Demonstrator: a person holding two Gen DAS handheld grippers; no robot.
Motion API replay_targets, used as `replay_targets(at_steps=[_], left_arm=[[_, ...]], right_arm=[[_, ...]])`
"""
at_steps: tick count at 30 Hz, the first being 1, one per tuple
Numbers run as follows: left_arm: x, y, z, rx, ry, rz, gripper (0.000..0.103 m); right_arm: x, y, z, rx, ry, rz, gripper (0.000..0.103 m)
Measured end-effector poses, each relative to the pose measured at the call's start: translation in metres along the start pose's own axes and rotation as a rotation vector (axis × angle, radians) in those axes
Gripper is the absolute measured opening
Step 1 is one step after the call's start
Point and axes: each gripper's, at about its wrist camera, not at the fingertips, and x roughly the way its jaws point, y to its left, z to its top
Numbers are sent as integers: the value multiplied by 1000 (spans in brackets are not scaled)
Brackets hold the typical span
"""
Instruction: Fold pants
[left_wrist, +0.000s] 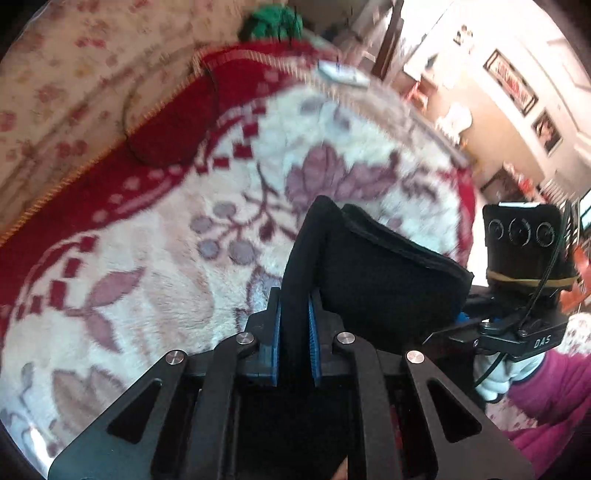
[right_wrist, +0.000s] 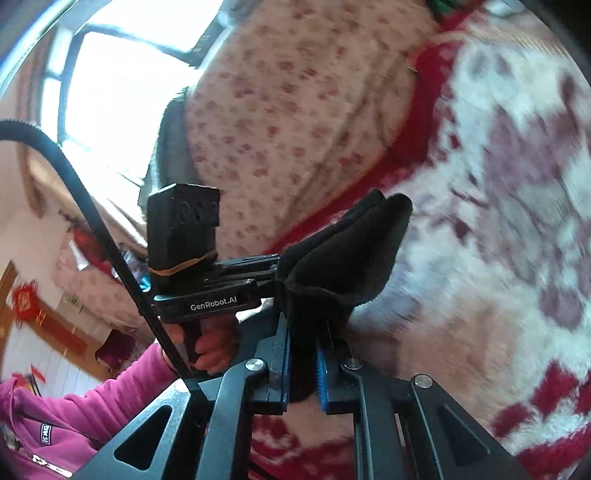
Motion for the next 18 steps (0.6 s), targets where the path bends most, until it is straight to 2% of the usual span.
replay_targets(at_steps=[5, 11, 14, 18], left_arm=[[-69, 4, -11, -46, -123, 12, 10], [-137, 20, -52, -113, -225, 86, 10], [-160, 43, -81, -232, -246, 137, 10], [-195, 86, -141, -452, -300, 299, 10]], right_arm=[[9, 56, 13, -127, 3, 81, 11], [55, 129, 5, -300, 117, 170, 11], [93, 152, -7, -351, 200, 200, 11], [165, 165, -38, -400, 366, 196, 11]])
